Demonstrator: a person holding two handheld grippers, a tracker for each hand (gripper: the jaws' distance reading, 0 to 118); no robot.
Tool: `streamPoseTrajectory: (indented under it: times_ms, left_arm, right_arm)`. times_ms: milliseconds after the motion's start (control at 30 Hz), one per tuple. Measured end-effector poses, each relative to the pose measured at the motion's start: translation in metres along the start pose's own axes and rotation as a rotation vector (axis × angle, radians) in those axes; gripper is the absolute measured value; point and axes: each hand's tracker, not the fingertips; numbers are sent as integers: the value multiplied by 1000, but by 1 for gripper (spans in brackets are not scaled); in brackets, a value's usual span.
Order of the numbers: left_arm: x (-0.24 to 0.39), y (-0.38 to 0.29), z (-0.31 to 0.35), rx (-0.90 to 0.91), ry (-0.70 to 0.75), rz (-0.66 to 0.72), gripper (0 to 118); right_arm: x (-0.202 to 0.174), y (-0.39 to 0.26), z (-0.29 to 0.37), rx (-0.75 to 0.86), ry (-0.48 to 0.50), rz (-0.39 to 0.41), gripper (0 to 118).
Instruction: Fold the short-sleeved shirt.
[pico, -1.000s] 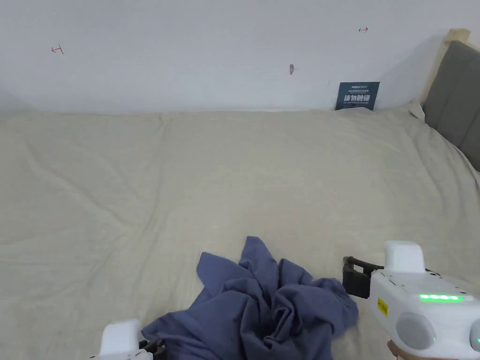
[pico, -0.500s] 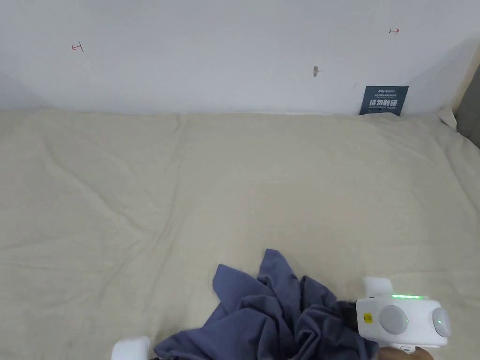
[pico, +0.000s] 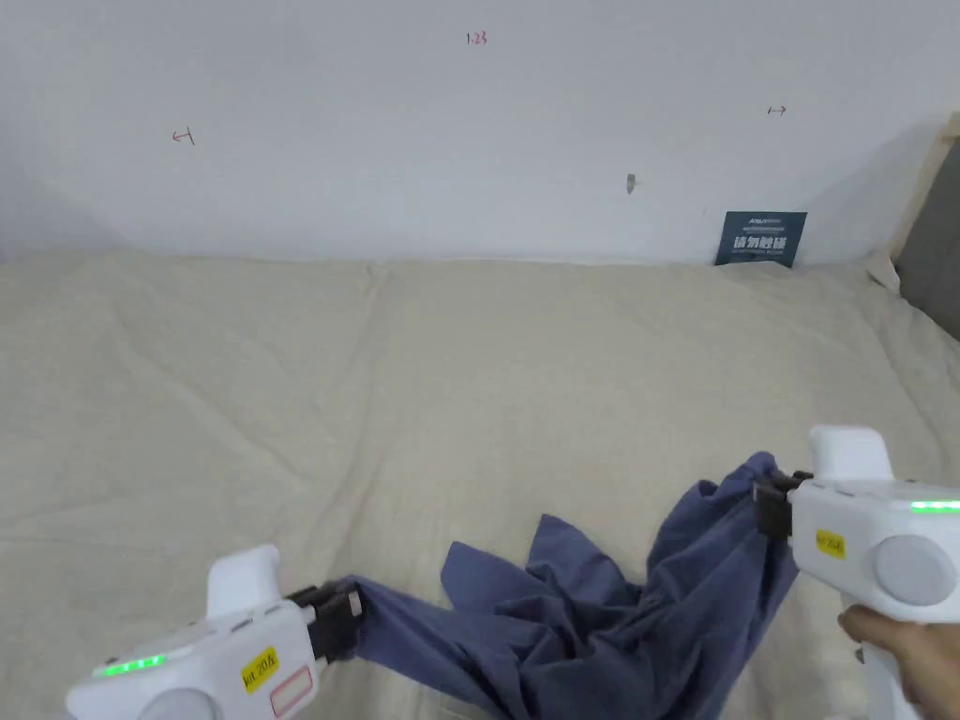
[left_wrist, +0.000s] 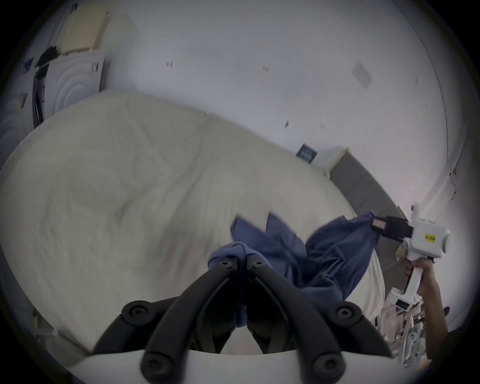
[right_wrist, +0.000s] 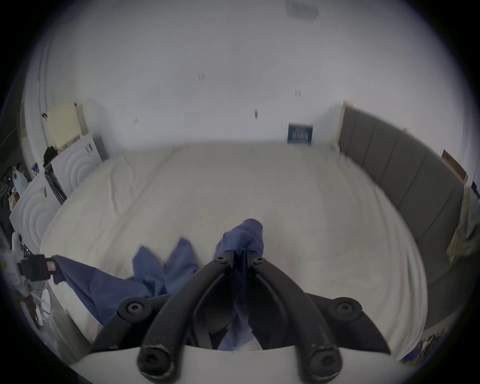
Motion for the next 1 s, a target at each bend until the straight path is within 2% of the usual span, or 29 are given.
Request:
streamPoseTrajectory:
  times_ms: [133,400,533,733,1000]
  left_arm:
    - [2,75,14,132,9,-35,5]
    - [22,230,19,269,88,-137,5]
    - [35,286,12,331,178,-195,5]
    - [32,332,-11,370,266,-256,5]
    - [4,333,-55,336,332,-262,5]
  right_arm:
    - [0,58,29,138,-16,35,8]
    - [-6,158,38,290,-33,23,8]
    - [-9,195,27,328,-42,3,8]
    - [-10,219,0,358,-75,-24,8]
    - [-10,194,-54,283,-62,-78,8]
